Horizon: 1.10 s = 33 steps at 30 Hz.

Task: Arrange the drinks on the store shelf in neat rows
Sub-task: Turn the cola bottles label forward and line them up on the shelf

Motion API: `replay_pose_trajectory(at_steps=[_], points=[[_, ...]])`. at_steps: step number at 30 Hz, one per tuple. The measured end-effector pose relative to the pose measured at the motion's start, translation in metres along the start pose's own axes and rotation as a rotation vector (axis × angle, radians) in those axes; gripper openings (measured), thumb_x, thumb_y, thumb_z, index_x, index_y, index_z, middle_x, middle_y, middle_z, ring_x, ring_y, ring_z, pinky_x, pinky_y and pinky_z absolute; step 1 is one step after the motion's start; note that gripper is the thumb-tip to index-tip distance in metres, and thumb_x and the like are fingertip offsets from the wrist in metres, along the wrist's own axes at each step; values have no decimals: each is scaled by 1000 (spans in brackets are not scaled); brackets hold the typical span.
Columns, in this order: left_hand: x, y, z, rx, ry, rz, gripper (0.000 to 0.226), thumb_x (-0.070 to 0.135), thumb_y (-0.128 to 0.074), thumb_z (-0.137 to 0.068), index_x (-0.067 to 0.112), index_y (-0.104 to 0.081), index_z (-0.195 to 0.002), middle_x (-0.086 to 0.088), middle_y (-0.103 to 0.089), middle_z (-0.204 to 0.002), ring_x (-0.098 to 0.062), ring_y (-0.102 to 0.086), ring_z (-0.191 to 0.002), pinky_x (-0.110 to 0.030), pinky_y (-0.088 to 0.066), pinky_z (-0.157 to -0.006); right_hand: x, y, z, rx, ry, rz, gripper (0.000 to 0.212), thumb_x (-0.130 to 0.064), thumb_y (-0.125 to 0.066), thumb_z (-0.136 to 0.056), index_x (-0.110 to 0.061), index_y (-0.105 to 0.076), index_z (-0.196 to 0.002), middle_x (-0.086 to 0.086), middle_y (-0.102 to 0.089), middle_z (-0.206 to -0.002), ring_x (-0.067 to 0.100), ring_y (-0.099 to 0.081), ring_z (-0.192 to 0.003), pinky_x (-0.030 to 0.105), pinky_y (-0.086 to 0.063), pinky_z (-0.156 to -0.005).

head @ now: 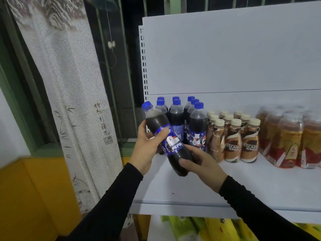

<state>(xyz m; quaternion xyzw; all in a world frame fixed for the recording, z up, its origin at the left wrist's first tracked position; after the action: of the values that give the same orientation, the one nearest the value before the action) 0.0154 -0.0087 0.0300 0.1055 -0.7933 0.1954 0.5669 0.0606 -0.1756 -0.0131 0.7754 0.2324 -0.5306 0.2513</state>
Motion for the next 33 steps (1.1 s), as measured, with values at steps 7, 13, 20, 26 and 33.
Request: replay_pose_trajectory(at_steps=[7, 13, 20, 26, 33], points=[[-7, -7, 0, 16, 50, 6, 84, 15, -80, -82, 40, -31, -146, -4, -66, -122, -22, -73, -97, -33, -60, -65, -14, -2, 4, 172, 168, 351, 55, -38, -80, -78, -55, -46, -117, -34, -56, -113, -12, -56, -104, 13, -49, -88], [-1, 0, -7, 72, 97, 272, 67, 9, -71, -89, 30, -39, -144, -9, -68, -119, -26, -75, -89, -47, -61, -68, -27, -1, 4, 101, 293, 515, 90, -64, -76, -66, -50, -28, -141, -29, -42, -130, -6, -44, -123, 16, -41, -100], [-12, -4, 2, 28, 376, 449, 37, 16, -66, -92, 0, -59, -125, -22, -73, -100, -32, -75, -81, -46, -62, -61, -39, -6, -1, 135, 397, 522, 82, -54, -73, -73, -47, -27, -140, -17, -48, -127, -2, -45, -121, 13, -37, -101], [-17, -2, 3, 15, 405, 494, 33, 16, -65, -93, 1, -60, -123, -21, -74, -95, -32, -75, -80, -46, -62, -61, -41, -9, -4, 141, 423, 511, 81, -57, -69, -74, -38, -32, -144, -15, -50, -127, -4, -43, -120, 7, -34, -100], [-20, 3, -3, 32, 353, 464, 53, 17, -71, -80, -1, -57, -128, -21, -72, -104, -30, -73, -85, -48, -62, -71, -32, -8, -3, 37, 311, 323, 73, -57, -73, -73, -43, -39, -136, -13, -51, -132, 3, -52, -122, 18, -49, -95]])
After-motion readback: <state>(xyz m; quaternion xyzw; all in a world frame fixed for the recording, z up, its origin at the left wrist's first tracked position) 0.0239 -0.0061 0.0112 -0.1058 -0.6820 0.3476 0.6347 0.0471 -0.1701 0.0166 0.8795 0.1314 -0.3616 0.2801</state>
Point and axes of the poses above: each hand's wrist, its own z-axis away from the middle knuckle, its own y-axis out of the back of the hand, x = y × z, the point moved 6 cm from there along -z, towards the middle knuckle
